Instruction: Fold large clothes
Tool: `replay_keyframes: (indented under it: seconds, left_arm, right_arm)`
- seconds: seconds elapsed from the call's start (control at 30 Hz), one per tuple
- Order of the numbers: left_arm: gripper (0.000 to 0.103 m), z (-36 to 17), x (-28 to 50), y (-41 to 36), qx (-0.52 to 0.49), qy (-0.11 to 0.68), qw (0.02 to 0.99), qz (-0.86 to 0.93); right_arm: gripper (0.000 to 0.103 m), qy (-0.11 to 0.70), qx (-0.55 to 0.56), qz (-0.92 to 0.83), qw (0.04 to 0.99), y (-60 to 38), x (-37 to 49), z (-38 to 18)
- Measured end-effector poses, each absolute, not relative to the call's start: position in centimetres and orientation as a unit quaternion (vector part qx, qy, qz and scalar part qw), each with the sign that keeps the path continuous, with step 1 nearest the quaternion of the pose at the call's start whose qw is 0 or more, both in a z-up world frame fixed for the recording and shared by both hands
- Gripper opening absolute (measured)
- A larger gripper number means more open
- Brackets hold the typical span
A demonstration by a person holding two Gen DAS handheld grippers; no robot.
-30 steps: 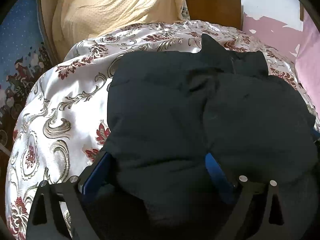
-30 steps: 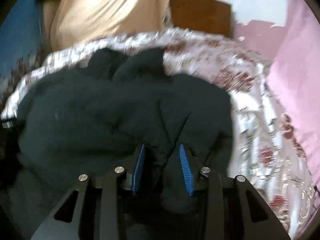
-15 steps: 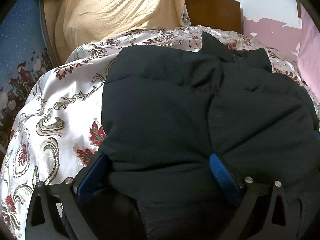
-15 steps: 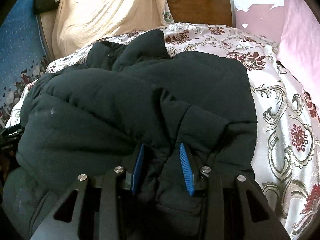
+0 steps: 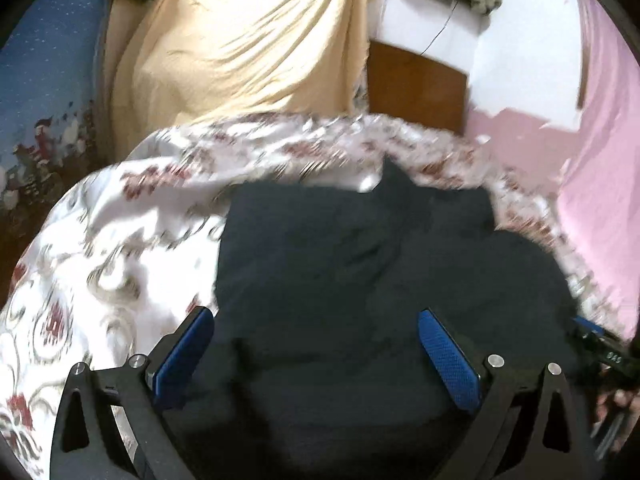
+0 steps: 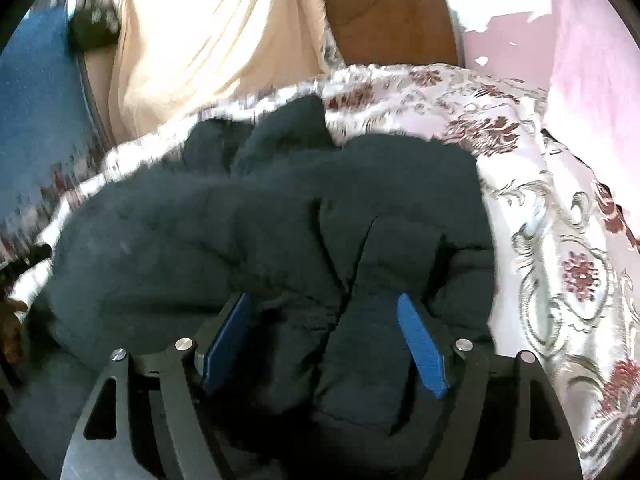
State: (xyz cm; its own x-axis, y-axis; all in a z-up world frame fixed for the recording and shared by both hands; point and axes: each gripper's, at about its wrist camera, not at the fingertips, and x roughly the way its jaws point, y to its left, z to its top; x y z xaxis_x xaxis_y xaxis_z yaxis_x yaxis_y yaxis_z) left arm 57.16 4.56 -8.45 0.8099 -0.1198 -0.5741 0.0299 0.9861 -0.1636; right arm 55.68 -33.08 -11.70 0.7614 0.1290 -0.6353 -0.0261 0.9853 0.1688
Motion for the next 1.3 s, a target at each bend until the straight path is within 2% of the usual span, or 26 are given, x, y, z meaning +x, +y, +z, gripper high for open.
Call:
replay_keyframes:
  seconds: [0.1,0.2,0.37,0.47,0.57,0.6,0.63,0.67,0.7,0.77,0.83,0.87,1.03,1.3]
  left_arm:
    - [0.103,-5.8,60.6,3.4,-0.06,0.307,0.948,-0.058]
    - [0.103,-4.4,67.8,2.0,-0.056,0.33,0.94,-0.065]
    - [0.103,-4.4,77.7,0.1,-0.091,0.368,0.924,-0.052]
    - [0.103,-5.2,80.8,-0.9,-0.126,0.374,0.918,-0.043]
    - [0.098,-7.3,82.4,-1.5,-0.149,0.377,0.913,-0.041]
    - [0.094,-8.2,82.7,-1.5,-0.156,0.375,0.913,-0.046]
    - [0.081,-8.9,82.7,-1.4,-0.164,0.377,0.91,-0.048]
    - [0.063,-9.7,82.9,-1.2,-0.174,0.383,0.906,-0.051]
    - [0.051,-10.8,83.3,-0.7,-0.194,0.394,0.896,-0.059]
    - [0.041,-11.8,83.5,0.1,-0.242,0.394,0.883,-0.082]
    - [0.023,-12.2,83.3,0.4,-0.26,0.385,0.88,-0.103]
    - [0.011,-12.1,83.1,0.1,-0.256,0.381,0.881,-0.112]
    - [0.006,-9.7,80.0,-0.9,-0.211,0.347,0.906,-0.116]
    - [0.004,-3.1,69.0,0.5,-0.173,0.279,0.934,-0.14]
  right_arm:
    - [0.078,0.336,0.088,0.05,0.936,-33.4,57.6,-8.0]
    - [0.087,0.347,0.072,0.047,0.934,-32.3,62.2,-5.1]
    - [0.087,0.386,0.119,0.023,0.914,-30.2,73.6,-3.8]
    - [0.087,0.397,0.142,0.008,0.907,-28.9,78.0,-4.7]
    - [0.085,0.391,0.153,-0.028,0.907,-28.5,79.8,-6.6]
    - [0.077,0.381,0.169,-0.028,0.909,-28.8,80.1,-7.3]
    - [0.06,0.367,0.189,-0.024,0.911,-29.1,80.1,-8.1]
    - [0.052,0.359,0.205,-0.015,0.91,-29.3,80.0,-8.9]
    - [0.042,0.355,0.221,-0.005,0.908,-29.4,79.9,-9.9]
    - [0.035,0.337,0.241,0.008,0.91,-29.6,79.4,-11.1]
    - [0.026,0.321,0.258,0.024,0.911,-30.0,78.9,-11.7]
    - [0.024,0.316,0.261,0.029,0.912,-30.1,78.6,-11.8]
    - [0.016,0.306,0.25,0.052,0.917,-30.1,76.6,-10.8]
    - [0.013,0.271,0.16,0.101,0.944,-29.6,66.5,-3.4]
